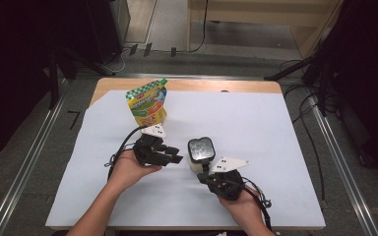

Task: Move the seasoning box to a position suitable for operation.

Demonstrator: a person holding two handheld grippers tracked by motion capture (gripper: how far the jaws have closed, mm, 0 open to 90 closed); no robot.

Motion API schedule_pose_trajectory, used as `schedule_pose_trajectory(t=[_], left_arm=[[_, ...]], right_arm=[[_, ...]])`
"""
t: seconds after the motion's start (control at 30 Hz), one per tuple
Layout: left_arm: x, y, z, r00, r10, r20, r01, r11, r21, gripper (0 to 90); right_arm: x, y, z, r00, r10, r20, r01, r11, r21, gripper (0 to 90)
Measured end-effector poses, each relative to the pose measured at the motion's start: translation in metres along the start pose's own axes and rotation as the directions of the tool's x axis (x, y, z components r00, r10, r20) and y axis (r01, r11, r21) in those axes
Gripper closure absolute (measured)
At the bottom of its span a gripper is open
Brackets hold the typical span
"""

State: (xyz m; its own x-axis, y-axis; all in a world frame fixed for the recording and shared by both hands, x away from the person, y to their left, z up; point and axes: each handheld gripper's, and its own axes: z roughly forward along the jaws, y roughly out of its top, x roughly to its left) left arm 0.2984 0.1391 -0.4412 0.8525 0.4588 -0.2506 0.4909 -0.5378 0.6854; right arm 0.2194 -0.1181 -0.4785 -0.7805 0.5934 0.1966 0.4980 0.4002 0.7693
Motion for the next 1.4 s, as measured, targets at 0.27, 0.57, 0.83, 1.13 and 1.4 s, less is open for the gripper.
schedule_pose_trajectory(t=[0.27,0.57,0.83,1.13,1.4], left_arm=[[0.003,-0.001,0.001,0.9999,-0.007,-0.007,0.007,1.0000,0.001,57.0],[0.003,-0.002,0.003,0.9999,0.003,-0.012,-0.002,0.9999,0.011,52.4],[0.003,-0.002,0.004,0.9999,0.007,-0.015,-0.007,1.0000,0.004,47.7],[0.002,-0.001,0.007,0.9998,0.018,-0.011,-0.018,0.9998,-0.011,43.8],[-0.002,0.007,0.017,0.9985,0.046,0.029,-0.046,0.9989,0.000,33.8]], right_arm=[[-0.005,0.000,0.007,0.9997,0.003,0.026,-0.003,1.000,-0.008,90.0],[-0.010,-0.002,0.001,0.9991,0.000,0.042,0.000,1.000,-0.001,90.0],[-0.023,-0.007,-0.010,0.9969,0.017,0.078,-0.017,1.000,0.001,90.0],[-0.043,-0.009,-0.020,0.9913,0.071,0.110,-0.070,0.997,-0.015,90.0],[-0.059,-0.010,-0.026,0.9858,0.096,0.138,-0.094,0.995,-0.021,90.0]])
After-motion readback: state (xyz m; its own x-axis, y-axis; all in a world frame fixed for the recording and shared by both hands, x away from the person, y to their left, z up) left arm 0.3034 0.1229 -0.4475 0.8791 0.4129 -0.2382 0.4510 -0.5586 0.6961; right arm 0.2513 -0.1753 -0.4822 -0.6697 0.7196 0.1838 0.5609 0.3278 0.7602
